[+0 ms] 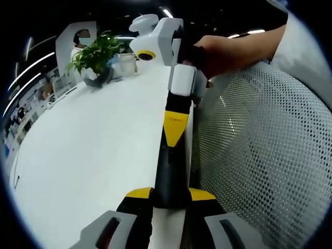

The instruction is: Press the specified remote control buttons in sequence, fully releasing each button before pressing the next.

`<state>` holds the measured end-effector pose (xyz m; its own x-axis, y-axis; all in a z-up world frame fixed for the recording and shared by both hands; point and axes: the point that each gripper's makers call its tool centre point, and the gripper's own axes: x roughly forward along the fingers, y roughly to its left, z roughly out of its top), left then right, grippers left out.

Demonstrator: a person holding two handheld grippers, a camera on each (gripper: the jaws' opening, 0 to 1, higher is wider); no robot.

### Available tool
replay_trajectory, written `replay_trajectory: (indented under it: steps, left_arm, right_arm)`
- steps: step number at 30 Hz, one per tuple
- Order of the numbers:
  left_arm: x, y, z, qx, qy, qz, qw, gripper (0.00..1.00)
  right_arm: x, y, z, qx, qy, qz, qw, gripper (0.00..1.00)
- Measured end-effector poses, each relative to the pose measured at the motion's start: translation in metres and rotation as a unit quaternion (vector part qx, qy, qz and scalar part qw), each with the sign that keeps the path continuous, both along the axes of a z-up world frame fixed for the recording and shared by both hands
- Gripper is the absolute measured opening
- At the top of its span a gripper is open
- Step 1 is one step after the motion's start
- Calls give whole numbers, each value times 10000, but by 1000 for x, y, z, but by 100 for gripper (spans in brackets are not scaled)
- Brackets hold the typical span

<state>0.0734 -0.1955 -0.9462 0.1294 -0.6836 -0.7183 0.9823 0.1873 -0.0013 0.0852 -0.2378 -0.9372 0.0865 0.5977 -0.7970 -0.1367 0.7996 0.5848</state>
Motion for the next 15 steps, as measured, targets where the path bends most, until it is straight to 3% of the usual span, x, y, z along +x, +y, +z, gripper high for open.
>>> replay_trajectory:
  steps: [9,15]
  left_arm:
    - [0,0,0,-1,-13,-6,10000,25]
    - [0,0,0,0,-4,1,10000,25]
  right_arm:
    - [-1,1,-1,-261,-251,298,9989,0]
    - [-1,-1,-1,-150,-202,223,9994,0]
